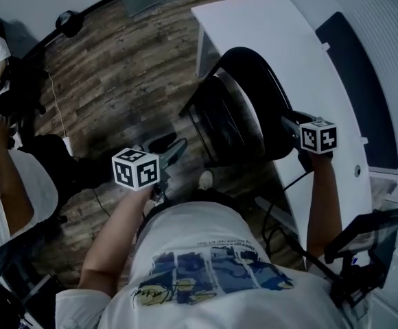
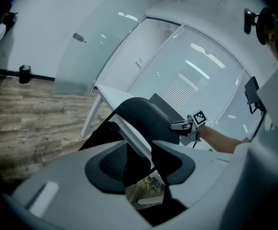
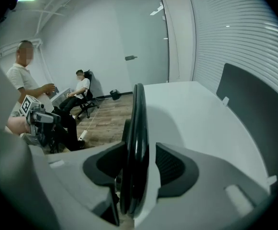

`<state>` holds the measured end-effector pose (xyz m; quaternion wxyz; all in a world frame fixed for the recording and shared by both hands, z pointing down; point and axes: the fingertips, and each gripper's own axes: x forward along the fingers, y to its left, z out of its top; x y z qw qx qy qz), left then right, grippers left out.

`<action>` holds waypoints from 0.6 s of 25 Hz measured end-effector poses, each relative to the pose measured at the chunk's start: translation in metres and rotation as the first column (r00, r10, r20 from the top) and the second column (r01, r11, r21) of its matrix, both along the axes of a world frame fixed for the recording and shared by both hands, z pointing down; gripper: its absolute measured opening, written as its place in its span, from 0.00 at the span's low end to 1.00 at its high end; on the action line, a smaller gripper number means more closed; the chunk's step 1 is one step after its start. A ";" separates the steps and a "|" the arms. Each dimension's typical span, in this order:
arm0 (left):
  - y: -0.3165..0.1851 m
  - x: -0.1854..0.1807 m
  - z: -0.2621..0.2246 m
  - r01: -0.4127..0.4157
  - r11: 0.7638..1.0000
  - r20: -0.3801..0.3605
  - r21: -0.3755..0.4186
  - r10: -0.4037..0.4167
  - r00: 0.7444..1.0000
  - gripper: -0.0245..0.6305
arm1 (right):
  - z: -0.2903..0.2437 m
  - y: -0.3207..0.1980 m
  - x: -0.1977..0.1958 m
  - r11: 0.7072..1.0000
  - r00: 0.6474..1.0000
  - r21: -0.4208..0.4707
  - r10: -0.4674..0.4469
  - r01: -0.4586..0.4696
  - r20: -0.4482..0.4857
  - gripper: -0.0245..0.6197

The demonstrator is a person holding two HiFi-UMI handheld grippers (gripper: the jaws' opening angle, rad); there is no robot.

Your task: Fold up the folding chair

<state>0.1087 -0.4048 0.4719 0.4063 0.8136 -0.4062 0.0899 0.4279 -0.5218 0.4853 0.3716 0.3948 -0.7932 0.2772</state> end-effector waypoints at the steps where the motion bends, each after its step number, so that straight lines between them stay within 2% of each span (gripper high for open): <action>1: 0.004 -0.004 -0.005 -0.007 1.000 0.000 0.016 0.007 1.000 0.29 | -0.006 0.004 0.003 1.000 1.000 0.011 0.012 -0.012 -0.018 0.32; 9: 0.043 -0.045 -0.041 -0.023 0.995 -0.041 0.094 0.027 0.999 0.29 | -0.064 0.053 0.012 0.978 0.985 0.160 0.148 -0.132 -0.089 0.32; 12: 0.052 -0.057 -0.051 -0.044 0.992 -0.042 0.116 0.049 0.998 0.29 | -0.075 0.076 -0.005 0.968 0.980 0.203 0.170 -0.145 -0.107 0.32; 15: 0.070 -0.078 -0.061 -0.068 0.986 -0.032 0.154 0.074 0.997 0.28 | -0.084 0.112 -0.040 0.959 0.978 0.227 0.191 -0.167 -0.087 0.32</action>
